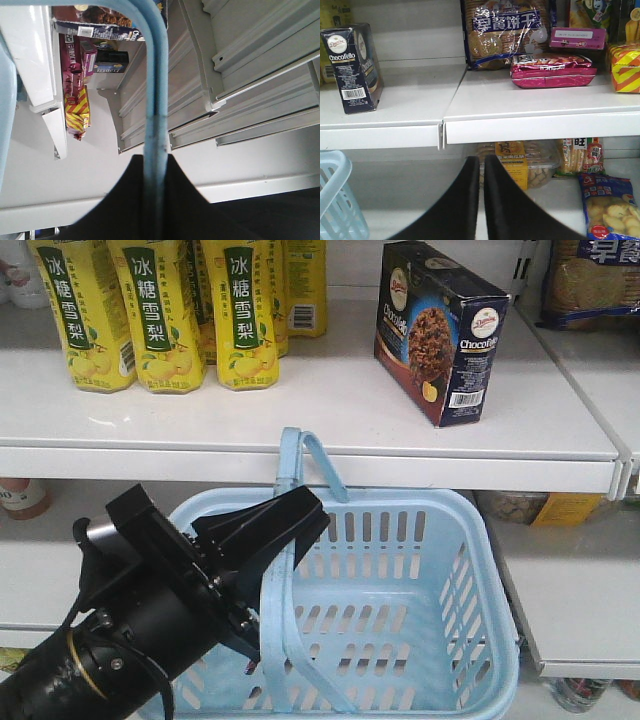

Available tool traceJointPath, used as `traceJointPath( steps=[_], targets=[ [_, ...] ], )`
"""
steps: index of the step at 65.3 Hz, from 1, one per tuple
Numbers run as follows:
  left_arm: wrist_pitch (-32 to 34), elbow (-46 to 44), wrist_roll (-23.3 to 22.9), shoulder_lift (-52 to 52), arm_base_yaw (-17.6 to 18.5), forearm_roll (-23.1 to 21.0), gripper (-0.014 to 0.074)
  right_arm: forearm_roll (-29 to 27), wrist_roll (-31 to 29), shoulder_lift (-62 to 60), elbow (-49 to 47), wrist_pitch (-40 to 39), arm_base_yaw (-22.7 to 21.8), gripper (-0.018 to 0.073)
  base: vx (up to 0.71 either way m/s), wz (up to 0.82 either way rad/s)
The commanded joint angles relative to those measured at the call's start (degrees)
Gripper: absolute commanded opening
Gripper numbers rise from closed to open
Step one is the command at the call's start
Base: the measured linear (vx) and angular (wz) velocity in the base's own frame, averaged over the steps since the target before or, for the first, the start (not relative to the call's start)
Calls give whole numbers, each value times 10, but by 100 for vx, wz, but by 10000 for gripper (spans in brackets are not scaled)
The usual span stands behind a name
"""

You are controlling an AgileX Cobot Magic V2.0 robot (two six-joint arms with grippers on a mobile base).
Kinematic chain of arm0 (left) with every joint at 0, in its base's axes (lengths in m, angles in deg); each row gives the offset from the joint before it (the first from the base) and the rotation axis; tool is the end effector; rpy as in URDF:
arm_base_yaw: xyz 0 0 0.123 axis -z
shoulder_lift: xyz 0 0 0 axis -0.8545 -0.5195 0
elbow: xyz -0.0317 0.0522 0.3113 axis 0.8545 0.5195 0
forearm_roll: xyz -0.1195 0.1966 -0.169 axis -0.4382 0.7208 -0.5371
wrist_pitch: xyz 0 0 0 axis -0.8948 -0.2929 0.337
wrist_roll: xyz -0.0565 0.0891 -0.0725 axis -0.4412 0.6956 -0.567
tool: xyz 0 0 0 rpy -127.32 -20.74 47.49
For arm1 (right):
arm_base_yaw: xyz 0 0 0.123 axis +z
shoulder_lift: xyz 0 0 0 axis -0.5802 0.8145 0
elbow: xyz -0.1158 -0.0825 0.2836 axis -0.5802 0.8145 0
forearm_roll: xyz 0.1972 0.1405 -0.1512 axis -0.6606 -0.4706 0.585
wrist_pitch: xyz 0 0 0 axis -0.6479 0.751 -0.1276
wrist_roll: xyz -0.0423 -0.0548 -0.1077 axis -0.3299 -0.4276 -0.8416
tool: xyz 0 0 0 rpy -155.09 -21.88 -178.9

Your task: Left arm holds basket, right arm returns cookies

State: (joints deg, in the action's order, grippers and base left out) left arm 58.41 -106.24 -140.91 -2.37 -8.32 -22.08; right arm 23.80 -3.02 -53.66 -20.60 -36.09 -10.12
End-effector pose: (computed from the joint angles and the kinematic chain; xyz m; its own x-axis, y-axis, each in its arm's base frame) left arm 0.1850 -0.2279 0.2910 -0.8041 -0.5736 0.1563 0.0504 -0.3277 -0.9434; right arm 0.0357 -0.0418 0.3557 -0.1003 0.0755 -0.9921 -0.0057 0.9971 0.0765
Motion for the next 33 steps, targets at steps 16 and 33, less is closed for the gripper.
traceJointPath(
  steps=[16,33],
  targets=[
    [72,-19,4,16,0,-11,0,17,-5,10,-11,-38,-1,-3,0,0],
    [53,-19,4,45,0,-15,0,17,-5,10,-11,-38,-1,-3,0,0]
  ],
)
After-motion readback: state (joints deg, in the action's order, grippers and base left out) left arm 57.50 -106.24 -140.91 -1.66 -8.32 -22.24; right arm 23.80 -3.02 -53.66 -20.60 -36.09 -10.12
